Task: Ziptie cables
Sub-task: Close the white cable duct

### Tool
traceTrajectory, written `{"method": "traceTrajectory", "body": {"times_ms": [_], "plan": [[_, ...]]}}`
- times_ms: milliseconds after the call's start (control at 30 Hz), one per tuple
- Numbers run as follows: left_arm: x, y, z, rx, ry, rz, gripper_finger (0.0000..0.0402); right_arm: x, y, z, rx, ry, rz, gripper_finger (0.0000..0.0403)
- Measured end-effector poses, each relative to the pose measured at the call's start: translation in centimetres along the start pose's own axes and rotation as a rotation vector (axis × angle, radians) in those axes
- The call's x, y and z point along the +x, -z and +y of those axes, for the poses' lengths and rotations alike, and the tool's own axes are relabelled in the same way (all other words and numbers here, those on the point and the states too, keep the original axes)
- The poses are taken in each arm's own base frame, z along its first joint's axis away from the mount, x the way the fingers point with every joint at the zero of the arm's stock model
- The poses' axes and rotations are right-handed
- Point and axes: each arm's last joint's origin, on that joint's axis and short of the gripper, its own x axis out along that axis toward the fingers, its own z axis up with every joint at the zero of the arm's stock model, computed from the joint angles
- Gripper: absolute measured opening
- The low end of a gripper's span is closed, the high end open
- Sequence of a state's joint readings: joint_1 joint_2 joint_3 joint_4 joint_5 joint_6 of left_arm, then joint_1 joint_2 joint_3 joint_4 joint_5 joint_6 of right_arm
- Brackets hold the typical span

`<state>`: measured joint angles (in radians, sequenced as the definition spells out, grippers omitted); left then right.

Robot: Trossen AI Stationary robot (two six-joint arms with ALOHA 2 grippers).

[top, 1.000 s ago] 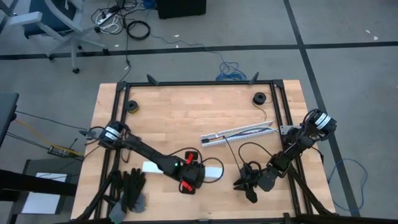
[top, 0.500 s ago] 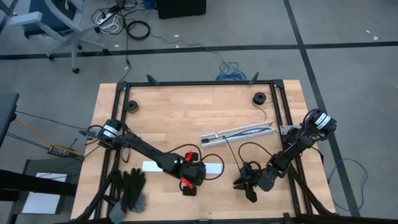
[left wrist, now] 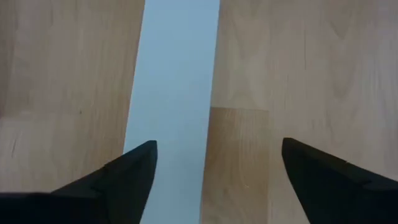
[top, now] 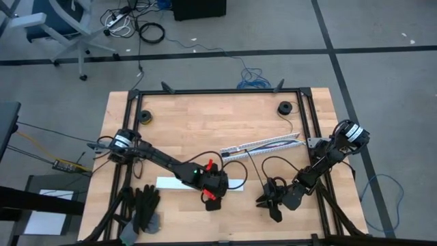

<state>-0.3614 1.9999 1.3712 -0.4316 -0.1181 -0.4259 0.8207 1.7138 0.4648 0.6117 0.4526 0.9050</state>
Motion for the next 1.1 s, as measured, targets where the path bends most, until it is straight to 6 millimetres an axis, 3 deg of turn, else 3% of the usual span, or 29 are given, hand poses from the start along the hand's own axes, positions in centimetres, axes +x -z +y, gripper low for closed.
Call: {"method": "traceTrajectory", "body": {"times_ms": [467, 1100], "plan": [[0.2, -0.1, 2.1, 0.107, -0.084, 0.050, 0.0316, 0.0, -0.1, -0.2, -0.011, 0.038, -0.042, 0.0088], [2.2, 0.2, 2.3, 0.129, -0.037, 0.084, 0.0281, 0.0, -0.2, -0.1, -0.016, 0.045, -0.061, 0.0088]]}}
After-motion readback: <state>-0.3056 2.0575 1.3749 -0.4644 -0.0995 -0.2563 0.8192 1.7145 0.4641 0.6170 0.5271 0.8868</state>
